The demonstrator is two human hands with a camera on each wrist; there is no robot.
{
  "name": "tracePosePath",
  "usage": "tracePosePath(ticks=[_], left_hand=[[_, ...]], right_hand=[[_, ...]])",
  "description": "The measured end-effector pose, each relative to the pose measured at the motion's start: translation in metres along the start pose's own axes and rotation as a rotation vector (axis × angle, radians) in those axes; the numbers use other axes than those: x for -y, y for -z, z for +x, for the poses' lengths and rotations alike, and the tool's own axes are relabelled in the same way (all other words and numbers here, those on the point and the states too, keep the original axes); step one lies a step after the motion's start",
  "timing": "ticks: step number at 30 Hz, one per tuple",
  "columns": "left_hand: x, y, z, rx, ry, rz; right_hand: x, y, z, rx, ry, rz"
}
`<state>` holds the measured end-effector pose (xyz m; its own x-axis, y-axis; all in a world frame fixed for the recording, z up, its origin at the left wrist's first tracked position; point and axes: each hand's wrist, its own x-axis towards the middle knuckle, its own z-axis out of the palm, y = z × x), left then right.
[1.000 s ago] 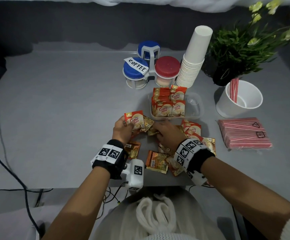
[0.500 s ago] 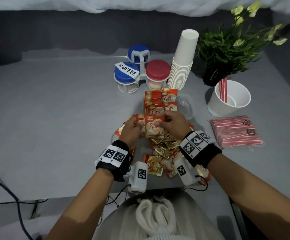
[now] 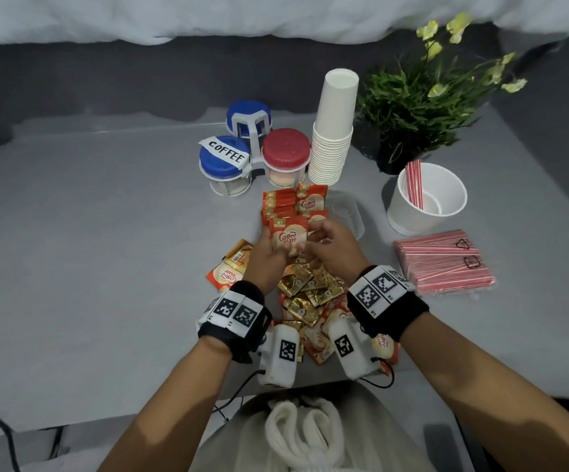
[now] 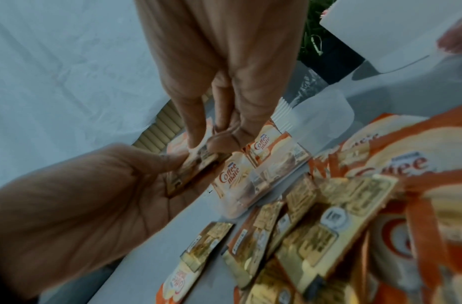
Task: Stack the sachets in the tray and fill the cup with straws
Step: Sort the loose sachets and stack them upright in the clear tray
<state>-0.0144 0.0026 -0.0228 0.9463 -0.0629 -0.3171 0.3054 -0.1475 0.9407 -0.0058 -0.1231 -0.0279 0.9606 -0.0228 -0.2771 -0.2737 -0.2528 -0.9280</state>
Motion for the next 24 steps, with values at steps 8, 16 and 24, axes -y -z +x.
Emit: tracePosePath(ticks=[8,16,24], left_hand=[[-0.021,-0.015,0.024,-0.029,-0.17,0.246],[-0.033,-0.011,0.055,-0.145,-0.206,0.383],[-0.013,-0.011,0.071,-0.029,-0.074,0.824]], right_hand=[[0.013,0.033,0.019,-0.06,0.106,-0.07],[0.01,0.061,0.055,-0.115,0.034,-0.29],[-0.005,0.035,0.064,0.097,-0.1,-0.577]])
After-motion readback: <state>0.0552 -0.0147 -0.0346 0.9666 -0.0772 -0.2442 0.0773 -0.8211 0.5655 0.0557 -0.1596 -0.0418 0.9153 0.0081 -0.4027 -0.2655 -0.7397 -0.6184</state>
